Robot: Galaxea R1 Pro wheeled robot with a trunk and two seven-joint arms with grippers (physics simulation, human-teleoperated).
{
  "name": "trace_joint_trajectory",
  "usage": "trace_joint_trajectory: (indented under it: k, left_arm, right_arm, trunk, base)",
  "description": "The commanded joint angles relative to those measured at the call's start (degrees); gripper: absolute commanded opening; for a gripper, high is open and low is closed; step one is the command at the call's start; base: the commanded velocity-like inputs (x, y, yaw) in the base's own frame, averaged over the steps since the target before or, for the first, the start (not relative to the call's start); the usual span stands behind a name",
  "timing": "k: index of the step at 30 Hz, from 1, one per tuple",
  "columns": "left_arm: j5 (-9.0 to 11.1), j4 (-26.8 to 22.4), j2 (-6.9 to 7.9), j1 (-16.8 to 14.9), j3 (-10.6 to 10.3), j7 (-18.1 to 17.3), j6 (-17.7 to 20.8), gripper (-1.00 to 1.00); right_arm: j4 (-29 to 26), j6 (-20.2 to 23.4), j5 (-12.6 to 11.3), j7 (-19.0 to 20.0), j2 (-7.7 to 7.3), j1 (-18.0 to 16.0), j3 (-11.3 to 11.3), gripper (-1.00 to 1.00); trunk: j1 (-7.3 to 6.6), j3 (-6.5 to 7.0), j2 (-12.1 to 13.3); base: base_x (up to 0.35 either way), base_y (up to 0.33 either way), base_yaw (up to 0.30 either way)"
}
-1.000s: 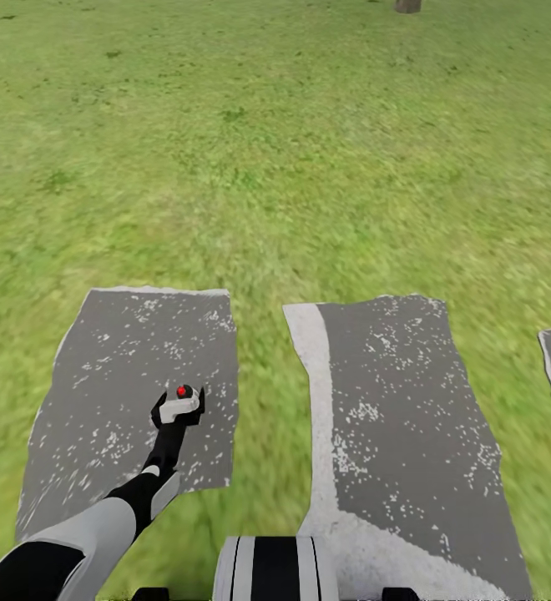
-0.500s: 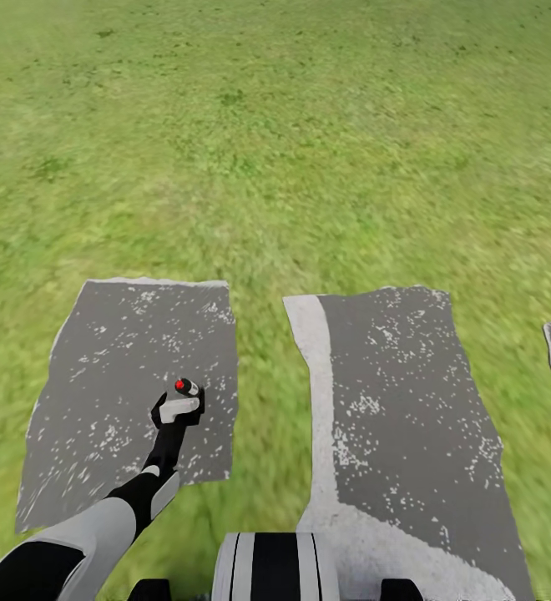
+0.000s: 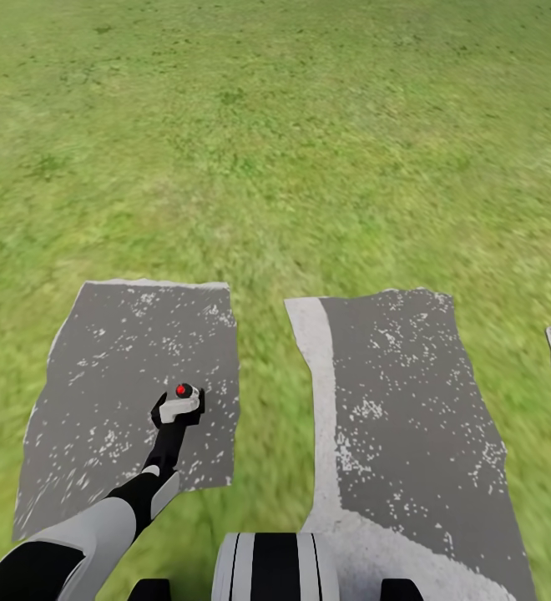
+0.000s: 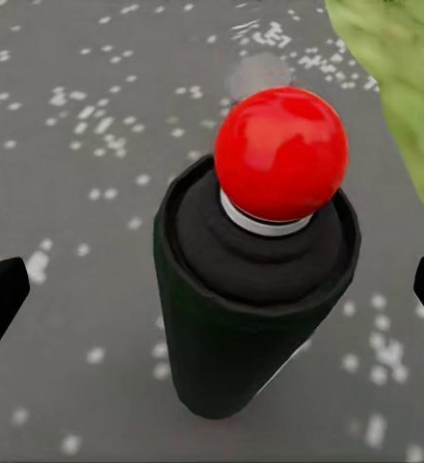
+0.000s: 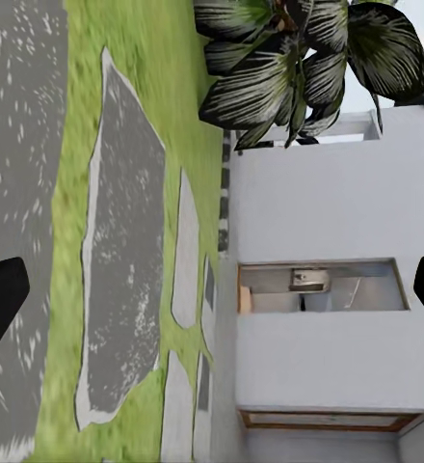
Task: In the garden, pick up the pesticide atomizer on the floor and spray pesticide onto both trees until each tree trunk is fully covered.
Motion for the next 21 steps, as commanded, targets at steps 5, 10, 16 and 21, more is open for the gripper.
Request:
trace_joint_trajectory:
  k: [5,10,16,21]
  left_arm:
    - [-0.04,0.0,0.0,0.0,0.0,0.0,0.0,1.0]
    - [-0.04,0.0,0.0,0.0,0.0,0.0,0.0,1.0]
    - [-0.05,0.0,0.0,0.0,-0.05,0.0,0.0,1.0]
    - [-0.03,0.0,0.0,0.0,-0.02,0.0,0.0,1.0]
  right_arm:
    - [0.0,0.0,0.0,0.0,0.02,0.0,0.01,1.0]
    - [0.0,0.0,0.0,0.0,0.02,0.0,-0.01,1.0]
    - [-0.01,0.0,0.0,0.0,0.02,0.0,-0.01,1.0]
    - [-0.01,0.0,0.0,-0.03,0.02,0.0,0.03,1.0]
  trunk:
    - [0.0,0.0,0.0]
    - [0.0,0.0,0.0]
    - [0.0,0.0,0.0]
    - [0.0,0.0,0.0]
  base:
    - [0.006,0.003,0.0]
    - [0.001,0.0,0.0]
    - [0.0,0.0,0.0]
    - [0.0,0.0,0.0]
